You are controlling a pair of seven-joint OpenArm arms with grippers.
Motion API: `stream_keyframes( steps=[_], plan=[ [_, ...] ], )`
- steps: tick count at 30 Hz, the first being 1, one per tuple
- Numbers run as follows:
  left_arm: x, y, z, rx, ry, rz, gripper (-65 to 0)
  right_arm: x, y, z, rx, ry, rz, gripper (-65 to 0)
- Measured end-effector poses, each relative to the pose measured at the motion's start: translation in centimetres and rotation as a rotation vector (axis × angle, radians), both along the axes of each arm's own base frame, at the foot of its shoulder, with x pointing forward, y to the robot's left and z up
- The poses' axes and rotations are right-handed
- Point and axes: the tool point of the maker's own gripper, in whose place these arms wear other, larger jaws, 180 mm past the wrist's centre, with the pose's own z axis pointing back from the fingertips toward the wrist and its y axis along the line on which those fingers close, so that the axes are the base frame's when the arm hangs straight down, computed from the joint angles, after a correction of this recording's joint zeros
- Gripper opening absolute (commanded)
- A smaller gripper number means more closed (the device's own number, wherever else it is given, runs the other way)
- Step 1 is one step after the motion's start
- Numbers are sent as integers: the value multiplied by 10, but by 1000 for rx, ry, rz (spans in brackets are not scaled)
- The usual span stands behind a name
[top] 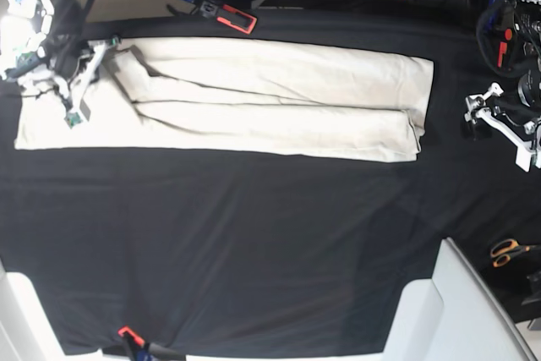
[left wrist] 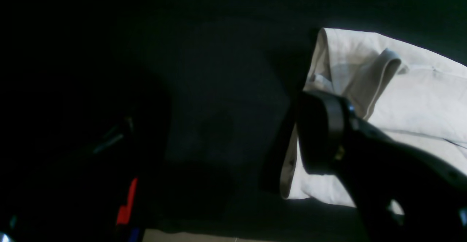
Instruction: Fold the T-shirt properly
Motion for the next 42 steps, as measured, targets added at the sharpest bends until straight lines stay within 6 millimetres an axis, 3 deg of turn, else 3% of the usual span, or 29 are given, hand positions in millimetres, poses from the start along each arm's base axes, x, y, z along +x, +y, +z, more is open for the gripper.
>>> stream_keyframes(
  steps=[12, 14, 16, 20, 22, 25, 27, 28, 30, 32, 33, 36, 39, 42],
  plan=[
    [0, 0, 0, 0, 0, 0, -133, 5, -5, 3, -15, -7, 7, -638],
    [0, 0, 0, 1, 0, 0, -133, 1, -6, 1, -23, 22, 6, -579],
    [0, 0, 0, 0, 1, 0, -133, -6, -11, 3, -55, 64, 7, -447],
    [0, -1, -1, -2, 0, 1, -133, 9, -13, 38, -105, -42, 22, -210],
    [0, -1, -1, -2, 1, 0, -133, 15, -8, 53, -116, -87, 23, -162],
    [0, -1, -1, -3, -1, 0, -133, 19, -8, 64, -117, -127, 20, -161],
    [0, 0, -1, 1, 2, 1, -133, 19, -25, 69, -138, -137, -37, -176],
    [0, -1, -1, -4, 0, 1, -133, 17, -34, 70, -160, -133, -58, -213],
    [0, -1, 0, -3, -1, 1, -133, 15, -37, 70, -171, -124, -62, -375],
    [0, -1, -1, -3, 0, 0, -133, 16, -26, 64, -133, -121, -47, -591],
    [0, -1, -1, -3, 0, 1, -133, 16, -19, 57, -107, -110, -45, -650],
    [0, -1, -1, -3, -1, 1, -133, 16, -9, 38, -55, -63, -48, -603],
    [0, -2, -1, -5, -1, 1, -133, 18, -14, 29, -60, -31, -56, -645],
    [-1, -2, -2, -5, 2, 1, -133, 16, -3, 19, -27, -6, -36, -648]
  ],
)
